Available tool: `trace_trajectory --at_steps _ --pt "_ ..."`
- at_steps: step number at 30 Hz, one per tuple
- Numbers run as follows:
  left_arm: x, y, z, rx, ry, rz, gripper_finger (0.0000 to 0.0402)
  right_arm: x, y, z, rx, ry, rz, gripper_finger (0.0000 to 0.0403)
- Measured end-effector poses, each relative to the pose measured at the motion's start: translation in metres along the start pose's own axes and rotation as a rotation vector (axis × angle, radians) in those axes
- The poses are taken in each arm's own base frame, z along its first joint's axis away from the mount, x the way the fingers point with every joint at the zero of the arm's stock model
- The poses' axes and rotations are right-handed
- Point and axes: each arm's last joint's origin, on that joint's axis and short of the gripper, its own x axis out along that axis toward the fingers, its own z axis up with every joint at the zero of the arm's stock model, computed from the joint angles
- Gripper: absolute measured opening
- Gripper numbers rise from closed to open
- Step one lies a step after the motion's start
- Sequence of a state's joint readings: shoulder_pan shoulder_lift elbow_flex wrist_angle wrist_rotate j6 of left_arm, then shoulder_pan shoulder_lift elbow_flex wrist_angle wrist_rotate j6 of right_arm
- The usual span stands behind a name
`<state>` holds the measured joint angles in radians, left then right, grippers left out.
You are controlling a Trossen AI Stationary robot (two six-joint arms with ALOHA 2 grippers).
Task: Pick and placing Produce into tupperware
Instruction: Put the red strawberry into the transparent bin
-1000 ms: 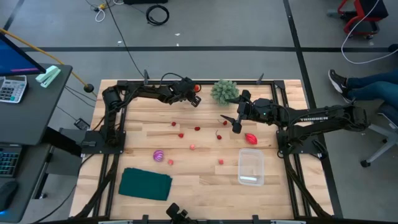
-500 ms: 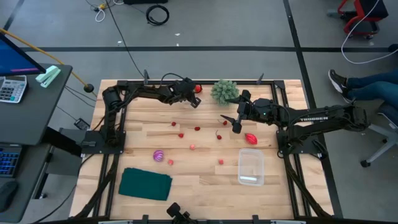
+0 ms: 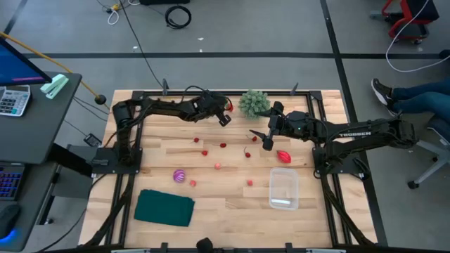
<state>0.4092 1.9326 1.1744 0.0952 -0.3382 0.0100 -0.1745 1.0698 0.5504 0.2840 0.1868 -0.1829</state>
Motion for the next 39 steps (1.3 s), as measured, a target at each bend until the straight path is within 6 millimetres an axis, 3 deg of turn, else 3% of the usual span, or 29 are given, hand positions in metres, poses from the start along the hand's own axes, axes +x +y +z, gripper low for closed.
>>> trace_trajectory --at_steps 4,10,15,22,25,30,34,39 --pt "-0.034 -0.01 0.022 0.041 -0.074 -0.039 0.0002 0.0 -0.002 0.0 0.0 0.014 -0.077 0.0344" --pt "-0.102 -0.031 0.047 0.098 -0.173 -0.134 0.0001 -0.001 -0.006 -0.002 0.004 0.052 -0.197 0.0344" --pt "-0.142 -0.07 0.043 0.188 -0.194 -0.257 0.0001 -0.008 -0.005 -0.01 0.083 0.14 -0.185 0.0344" --pt "-0.176 -0.129 0.028 0.282 -0.254 -0.544 0.0001 -0.037 -0.003 -0.029 0.29 0.394 -0.066 0.0344" --pt "-0.188 -0.146 0.032 0.276 -0.364 -0.623 0.0001 -0.05 -0.004 -0.032 0.37 0.445 -0.057 0.0344" --pt "-0.186 -0.169 0.029 0.241 -0.458 -0.727 0.0 -0.062 -0.008 -0.028 0.454 0.418 -0.075 0.0344" --pt "-0.164 -0.189 0.025 0.234 -0.467 -0.751 0.0 -0.067 -0.009 -0.025 0.462 0.382 -0.071 0.0344" --pt "-0.139 -0.217 0.038 0.25 -0.507 -0.743 0.0 -0.068 -0.01 -0.024 0.462 0.378 -0.072 0.0344"
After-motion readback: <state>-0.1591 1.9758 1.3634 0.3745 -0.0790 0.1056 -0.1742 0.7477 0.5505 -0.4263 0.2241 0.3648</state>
